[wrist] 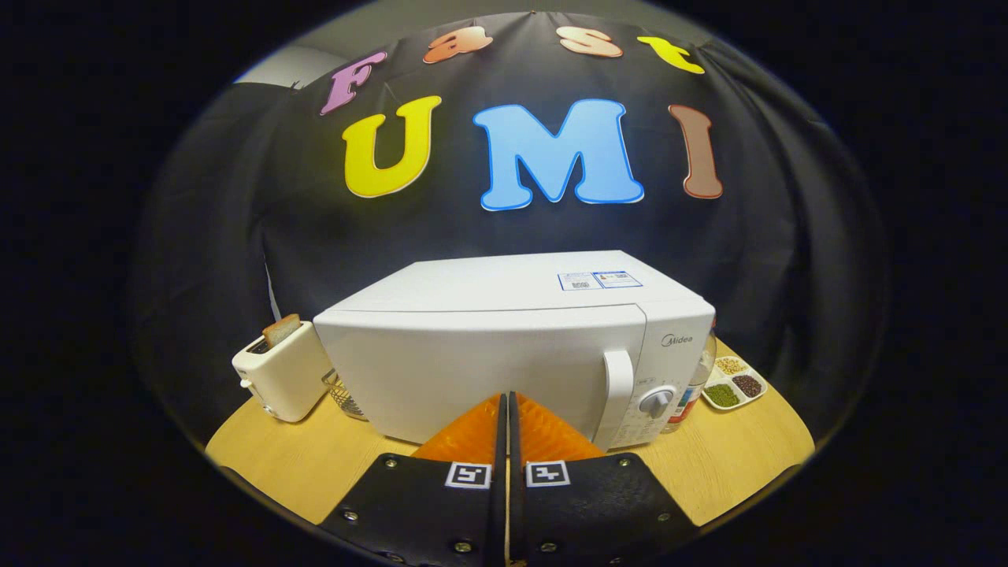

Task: Open the microwave, put the food inside, and close the microwave door.

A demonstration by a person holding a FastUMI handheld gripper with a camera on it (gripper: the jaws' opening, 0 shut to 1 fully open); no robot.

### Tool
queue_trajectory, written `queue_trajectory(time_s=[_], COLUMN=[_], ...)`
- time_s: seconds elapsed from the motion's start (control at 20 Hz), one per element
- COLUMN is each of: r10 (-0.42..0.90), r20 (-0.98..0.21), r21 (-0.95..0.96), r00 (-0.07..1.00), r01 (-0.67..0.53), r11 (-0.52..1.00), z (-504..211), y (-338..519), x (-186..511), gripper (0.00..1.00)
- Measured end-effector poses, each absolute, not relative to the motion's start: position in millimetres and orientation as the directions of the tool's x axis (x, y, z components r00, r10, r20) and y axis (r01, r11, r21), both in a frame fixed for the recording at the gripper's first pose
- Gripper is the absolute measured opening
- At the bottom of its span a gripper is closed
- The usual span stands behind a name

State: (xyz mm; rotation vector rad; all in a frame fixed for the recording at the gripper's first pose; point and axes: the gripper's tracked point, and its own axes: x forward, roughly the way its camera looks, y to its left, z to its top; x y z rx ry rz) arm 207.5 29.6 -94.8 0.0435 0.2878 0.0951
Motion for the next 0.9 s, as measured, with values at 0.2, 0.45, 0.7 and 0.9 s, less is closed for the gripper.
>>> queue_trajectory(time_s=[0.2,0.45,0.7,0.9], r10=[0.078,0.063,0.036,0.041], r20=[-0.235,-0.175,-0.099,-0.036], r21=[0.035,0.032,0.017,0.009], r00=[0.969,0.983,0.994,0.999], r01=[-0.072,-0.058,-0.035,-0.040], r11=[0.997,0.998,0.999,0.999], z=[-73,-45,-18,-1], y=[27,26,23,27], x=[164,113,66,29], gripper=[0.02,0.02,0.02,0.02])
